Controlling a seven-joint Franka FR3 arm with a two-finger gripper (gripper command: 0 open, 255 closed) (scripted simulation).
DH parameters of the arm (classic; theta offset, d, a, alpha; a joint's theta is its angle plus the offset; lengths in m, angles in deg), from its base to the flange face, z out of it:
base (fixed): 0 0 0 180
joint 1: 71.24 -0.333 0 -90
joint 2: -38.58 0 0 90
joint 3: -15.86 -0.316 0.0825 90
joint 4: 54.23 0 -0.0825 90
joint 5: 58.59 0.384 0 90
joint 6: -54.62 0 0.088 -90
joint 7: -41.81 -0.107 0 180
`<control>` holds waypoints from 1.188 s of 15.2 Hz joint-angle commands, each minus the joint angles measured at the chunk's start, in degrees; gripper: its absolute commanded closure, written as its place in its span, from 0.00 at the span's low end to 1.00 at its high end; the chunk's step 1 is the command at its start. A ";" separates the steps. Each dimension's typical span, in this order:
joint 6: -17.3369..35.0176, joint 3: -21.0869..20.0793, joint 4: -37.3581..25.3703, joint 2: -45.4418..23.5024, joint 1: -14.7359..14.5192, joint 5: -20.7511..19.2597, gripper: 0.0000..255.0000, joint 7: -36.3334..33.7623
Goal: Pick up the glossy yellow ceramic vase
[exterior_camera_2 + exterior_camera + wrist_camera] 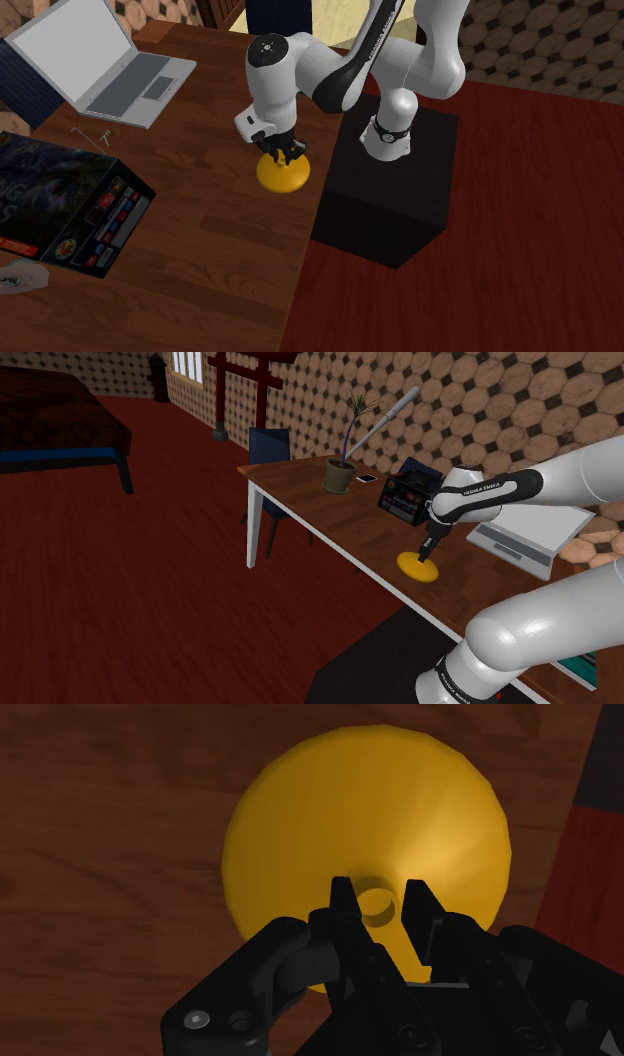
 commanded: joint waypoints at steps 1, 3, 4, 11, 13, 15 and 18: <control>0.02 0.01 0.04 -0.03 0.00 0.00 1.00 0.00; 0.01 0.02 0.02 -0.03 0.01 0.00 1.00 0.02; 0.01 0.01 0.02 -0.03 0.00 0.00 1.00 0.01; -4.83 -0.99 -1.85 2.97 0.20 0.05 1.00 -0.07; -6.71 -1.39 -2.69 4.04 0.25 0.13 1.00 -0.07; -8.57 -1.78 -3.58 5.02 0.28 0.24 1.00 -0.05; -11.30 -2.36 -5.00 6.34 0.30 0.44 1.00 0.01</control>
